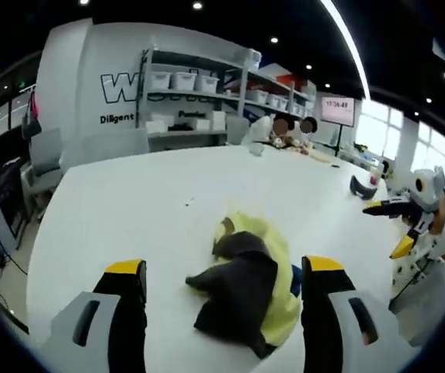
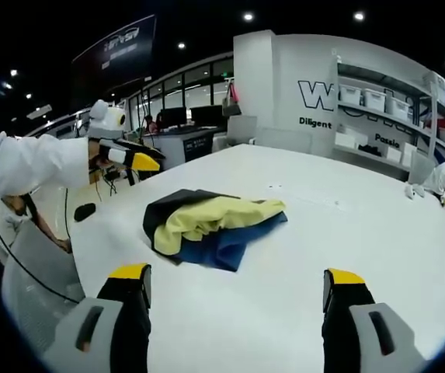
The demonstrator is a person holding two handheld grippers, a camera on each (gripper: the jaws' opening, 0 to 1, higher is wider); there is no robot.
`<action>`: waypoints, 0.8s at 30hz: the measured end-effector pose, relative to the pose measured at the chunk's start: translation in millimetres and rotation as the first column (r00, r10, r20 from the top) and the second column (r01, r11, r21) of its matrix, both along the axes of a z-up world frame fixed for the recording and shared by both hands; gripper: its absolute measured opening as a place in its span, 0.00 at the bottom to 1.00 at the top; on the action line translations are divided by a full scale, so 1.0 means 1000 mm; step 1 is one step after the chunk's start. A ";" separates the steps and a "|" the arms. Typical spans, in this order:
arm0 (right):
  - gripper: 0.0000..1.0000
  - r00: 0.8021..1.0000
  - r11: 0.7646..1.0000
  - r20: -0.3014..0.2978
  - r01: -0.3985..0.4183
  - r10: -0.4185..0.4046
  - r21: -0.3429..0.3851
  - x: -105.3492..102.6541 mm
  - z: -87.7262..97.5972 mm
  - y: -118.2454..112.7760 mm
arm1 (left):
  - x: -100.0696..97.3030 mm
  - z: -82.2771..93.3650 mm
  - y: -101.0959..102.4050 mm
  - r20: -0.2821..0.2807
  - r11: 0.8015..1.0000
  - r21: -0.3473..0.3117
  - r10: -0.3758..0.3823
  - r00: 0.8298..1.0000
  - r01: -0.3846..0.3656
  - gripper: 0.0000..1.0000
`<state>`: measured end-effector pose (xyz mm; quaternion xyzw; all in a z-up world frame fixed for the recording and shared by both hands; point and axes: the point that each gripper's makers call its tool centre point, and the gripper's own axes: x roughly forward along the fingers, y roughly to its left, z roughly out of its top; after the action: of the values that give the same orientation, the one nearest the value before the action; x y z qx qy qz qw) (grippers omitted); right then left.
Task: Fold the garment on the visible template until the final outline fits inside the template.
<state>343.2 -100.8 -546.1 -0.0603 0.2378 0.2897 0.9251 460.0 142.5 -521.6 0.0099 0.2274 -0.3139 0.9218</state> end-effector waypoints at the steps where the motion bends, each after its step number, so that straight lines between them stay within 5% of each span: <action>1: 0.93 1.000 1.000 -0.001 0.000 0.000 0.001 0.000 0.000 -0.001 | 0.004 -0.003 -0.002 -0.035 0.999 -0.033 0.016 0.999 -0.017 0.76; 10: 0.93 1.000 1.000 -0.003 0.010 -0.010 0.003 -0.002 -0.002 -0.006 | 0.017 -0.008 -0.010 -0.091 0.996 -0.075 0.035 0.995 -0.042 0.72; 13: 0.93 1.000 1.000 -0.006 0.014 -0.014 0.003 -0.002 -0.003 -0.009 | 0.019 -0.016 -0.015 -0.156 0.995 -0.093 0.027 0.987 -0.042 0.65; 18: 0.93 1.000 1.000 -0.011 0.017 -0.017 0.004 -0.002 -0.005 -0.010 | 0.027 -0.026 -0.023 -0.238 0.991 -0.121 0.034 0.971 -0.065 0.67; 24: 0.93 1.000 1.000 -0.014 0.021 -0.021 0.004 -0.002 -0.007 -0.012 | 0.034 -0.030 -0.028 -0.280 0.985 -0.150 0.041 0.959 -0.086 0.62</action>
<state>341.2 -112.3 -552.6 -0.0538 0.2445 0.2807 0.9266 494.4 114.9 -551.5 -0.1157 0.3276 -0.2997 0.8885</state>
